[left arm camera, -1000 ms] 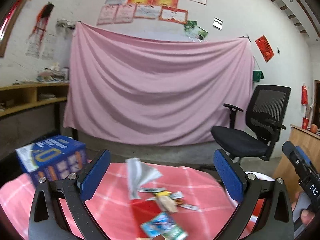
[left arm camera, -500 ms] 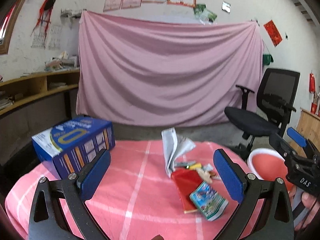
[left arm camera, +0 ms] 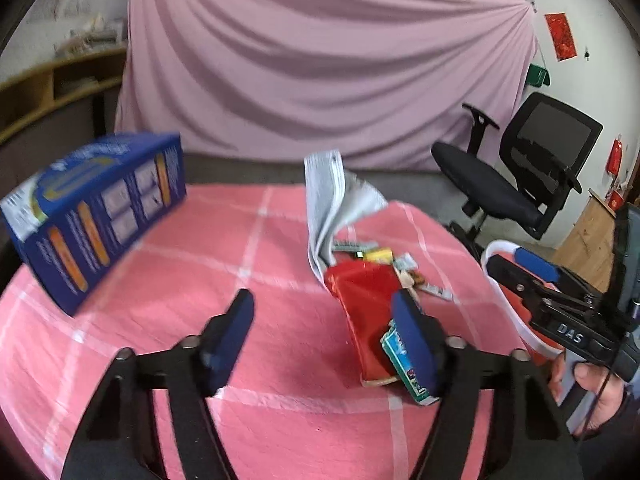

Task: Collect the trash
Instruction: 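Move both tools back over the table trash, then grasp the red paper cup with left tool while right tool grasps snack stick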

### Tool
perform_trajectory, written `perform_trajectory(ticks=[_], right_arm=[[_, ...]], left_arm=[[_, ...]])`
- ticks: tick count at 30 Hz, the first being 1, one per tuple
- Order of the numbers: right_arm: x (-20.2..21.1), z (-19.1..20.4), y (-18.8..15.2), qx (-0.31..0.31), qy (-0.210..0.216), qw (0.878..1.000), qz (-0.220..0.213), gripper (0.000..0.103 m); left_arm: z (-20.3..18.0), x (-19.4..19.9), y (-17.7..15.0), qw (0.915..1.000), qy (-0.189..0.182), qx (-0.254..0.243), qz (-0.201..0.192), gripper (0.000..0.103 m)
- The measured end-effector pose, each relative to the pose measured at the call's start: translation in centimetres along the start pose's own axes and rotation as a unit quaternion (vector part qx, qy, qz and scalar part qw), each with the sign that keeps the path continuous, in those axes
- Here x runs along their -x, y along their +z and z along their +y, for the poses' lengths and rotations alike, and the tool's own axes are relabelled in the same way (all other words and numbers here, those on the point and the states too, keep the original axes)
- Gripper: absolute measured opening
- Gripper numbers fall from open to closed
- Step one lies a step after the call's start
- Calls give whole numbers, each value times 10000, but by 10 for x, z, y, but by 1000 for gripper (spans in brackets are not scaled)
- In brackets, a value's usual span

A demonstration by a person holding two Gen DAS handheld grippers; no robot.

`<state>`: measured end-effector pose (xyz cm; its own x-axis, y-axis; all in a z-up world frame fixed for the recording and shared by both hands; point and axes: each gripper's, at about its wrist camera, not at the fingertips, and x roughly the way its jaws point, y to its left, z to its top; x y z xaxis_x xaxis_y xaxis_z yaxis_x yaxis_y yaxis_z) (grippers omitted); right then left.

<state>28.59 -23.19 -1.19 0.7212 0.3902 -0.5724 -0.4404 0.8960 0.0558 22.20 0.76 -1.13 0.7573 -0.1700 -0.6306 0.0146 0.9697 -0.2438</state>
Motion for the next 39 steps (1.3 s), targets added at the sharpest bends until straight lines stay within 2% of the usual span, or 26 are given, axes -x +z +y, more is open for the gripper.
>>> perform_trajectory(ticks=[5, 8, 14, 17, 19, 23, 25, 32, 36, 39], right_arm=[[-28, 1, -1, 32, 219, 9973, 699, 79], [-43, 6, -2, 179, 290, 9941, 1026, 75], [-72, 10, -2, 332, 435, 9849, 1643, 71], [-82, 10, -5, 332, 530, 9799, 1895, 71], [-82, 13, -6, 400, 502, 9795, 1911, 67], [-77, 15, -8, 457, 565, 9789, 1910, 45], [-73, 14, -9, 431, 627, 9790, 1893, 37], [-48, 17, -18, 510, 706, 9810, 1734, 34], [-23, 18, -21, 511, 819, 9841, 1491, 34], [-12, 23, -30, 568, 938, 9826, 1499, 34]], left_arm=[[3, -16, 2, 9981, -345, 216, 454, 39], [6, -22, 2, 9952, -578, 418, 668, 33], [6, -23, 8, 9909, -889, 582, 826, 18], [4, -17, 10, 9911, -903, 564, 804, 16], [4, -15, 10, 9911, -932, 557, 772, 13], [1, -6, 9, 9926, -899, 491, 658, 9], [-2, -2, 7, 9938, -845, 419, 592, 8], [-12, 19, 1, 9983, -467, 218, 283, 6], [-14, 31, -6, 9996, -219, 146, -32, 6], [-16, 41, -11, 9996, -100, 77, -270, 6]])
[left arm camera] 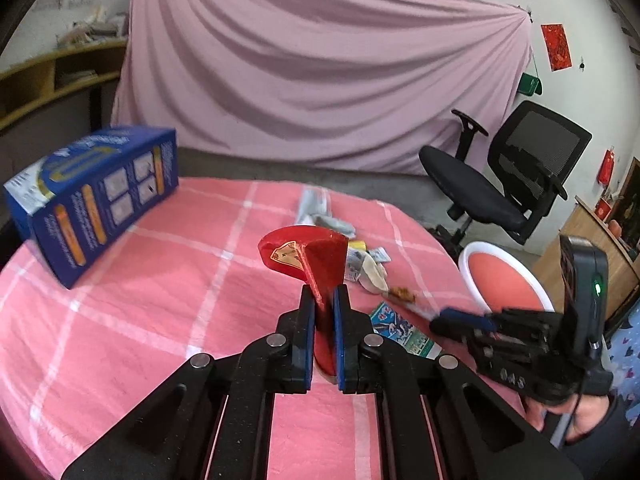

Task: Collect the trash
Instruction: 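Grasp the red paper cup with left tool while right tool grasps snack stick, then carry both items over the orange bin and open both tools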

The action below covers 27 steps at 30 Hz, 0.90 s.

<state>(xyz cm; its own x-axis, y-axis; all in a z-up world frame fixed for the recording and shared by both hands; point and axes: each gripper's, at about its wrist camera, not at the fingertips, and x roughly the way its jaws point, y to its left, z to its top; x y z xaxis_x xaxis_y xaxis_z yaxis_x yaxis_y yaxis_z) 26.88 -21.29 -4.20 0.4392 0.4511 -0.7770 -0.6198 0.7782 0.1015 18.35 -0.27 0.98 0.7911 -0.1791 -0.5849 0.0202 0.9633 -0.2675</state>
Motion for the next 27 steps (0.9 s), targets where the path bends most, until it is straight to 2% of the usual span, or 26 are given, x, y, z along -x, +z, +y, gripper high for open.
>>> perform_trajectory(ticks=[5, 8, 11, 15, 18, 21, 27], right_arm=[[16, 13, -6, 138, 339, 9991, -192, 34], [27, 18, -6, 204, 332, 9984, -419, 34], [38, 19, -5, 231, 290, 9966, -734, 34], [60, 20, -2, 286, 159, 9897, -1395, 34], [81, 22, -4, 294, 28, 9794, -1997, 34], [103, 21, -7, 271, -148, 9636, -2654, 34], [141, 13, -21, 111, -582, 9279, -3682, 34]], left_arm=[[-9, 11, -9, 9993, 143, -194, -293, 6], [-13, 14, -11, 9987, 195, -248, -394, 6], [-20, 17, -13, 9977, 248, -327, -533, 6], [-35, 22, -10, 9951, 265, -496, -814, 6], [-46, 29, -4, 9913, 214, -684, -1106, 6], [-61, 34, 4, 9855, 148, -913, -1423, 6], [-97, 42, 12, 9664, -37, -1409, -2150, 6]])
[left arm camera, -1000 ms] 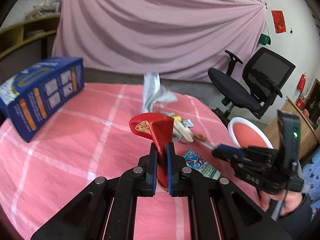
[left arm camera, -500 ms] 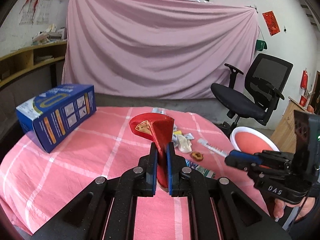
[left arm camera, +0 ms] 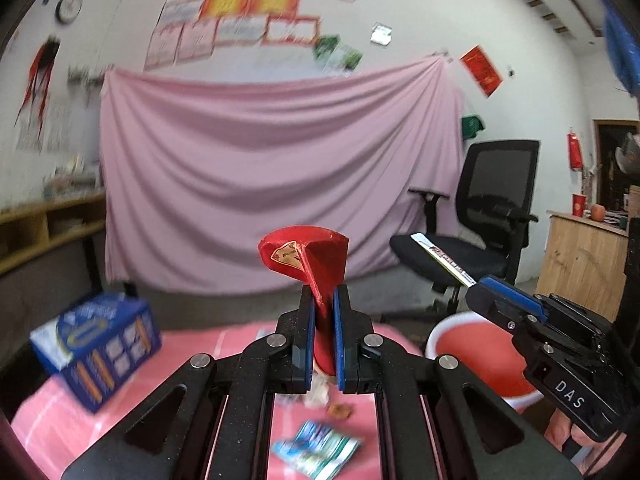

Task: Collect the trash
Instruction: 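Carry both items over the orange bin and open both tools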

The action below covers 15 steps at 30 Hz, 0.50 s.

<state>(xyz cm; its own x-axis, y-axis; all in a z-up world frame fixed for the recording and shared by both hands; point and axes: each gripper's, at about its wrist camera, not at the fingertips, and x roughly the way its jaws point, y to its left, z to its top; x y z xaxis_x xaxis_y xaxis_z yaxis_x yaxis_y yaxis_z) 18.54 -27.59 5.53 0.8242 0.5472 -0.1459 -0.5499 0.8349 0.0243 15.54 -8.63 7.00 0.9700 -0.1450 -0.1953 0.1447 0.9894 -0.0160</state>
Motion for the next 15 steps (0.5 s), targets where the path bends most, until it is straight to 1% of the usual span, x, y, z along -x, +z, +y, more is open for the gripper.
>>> perform_trajectory(ticks=[3, 7, 9, 12, 15], right_arm=[[15, -8, 5, -15, -282, 9989, -364, 34], [35, -26, 9, -95, -803, 9943, -700, 34], [42, -42, 7, -223, -1045, 9914, -750, 34], [52, -63, 5, -394, -1360, 9874, -699, 34], [58, -84, 1, -599, -1644, 9829, -576, 34]], left_arm=[[-20, -5, 7, 9994, -182, -200, -237, 6], [-52, -19, 12, 9972, -540, -373, -347, 6], [-69, -29, 13, 9957, -753, -433, -328, 6], [-97, -43, 15, 9926, -1087, -486, -231, 6], [-122, -61, 16, 9893, -1377, -477, -23, 6]])
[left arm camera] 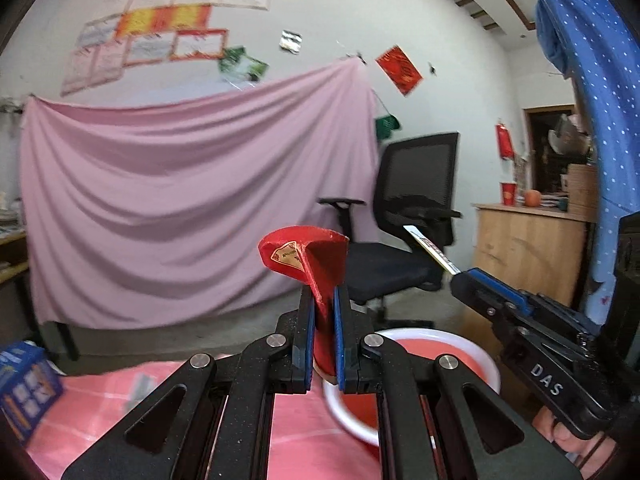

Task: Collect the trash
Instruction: 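Carry both items over the orange bin and open both tools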

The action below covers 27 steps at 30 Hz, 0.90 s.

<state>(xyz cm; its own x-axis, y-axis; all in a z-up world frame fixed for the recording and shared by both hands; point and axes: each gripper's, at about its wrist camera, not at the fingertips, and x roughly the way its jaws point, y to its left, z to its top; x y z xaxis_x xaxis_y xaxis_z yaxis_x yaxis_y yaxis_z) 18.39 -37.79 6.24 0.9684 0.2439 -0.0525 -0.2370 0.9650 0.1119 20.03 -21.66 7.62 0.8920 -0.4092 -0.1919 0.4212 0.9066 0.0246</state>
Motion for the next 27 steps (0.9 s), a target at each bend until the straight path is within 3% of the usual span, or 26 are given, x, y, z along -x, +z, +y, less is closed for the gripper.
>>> perform_trajectory(ticks=[7, 14, 27], right_arm=[[-9, -38, -11, -280, -407, 9973, 537, 34], [-21, -66, -29, -506, -691, 9904, 1083, 34], [-33, -95, -47, -996, -934, 9760, 1695, 34]], left_arm=[[-20, -54, -2, 9959, -467, 353, 684, 6], [-23, -103, -2, 9820, -756, 934, 1458, 6], [-22, -134, -16, 9660, -853, 1231, 2109, 7]])
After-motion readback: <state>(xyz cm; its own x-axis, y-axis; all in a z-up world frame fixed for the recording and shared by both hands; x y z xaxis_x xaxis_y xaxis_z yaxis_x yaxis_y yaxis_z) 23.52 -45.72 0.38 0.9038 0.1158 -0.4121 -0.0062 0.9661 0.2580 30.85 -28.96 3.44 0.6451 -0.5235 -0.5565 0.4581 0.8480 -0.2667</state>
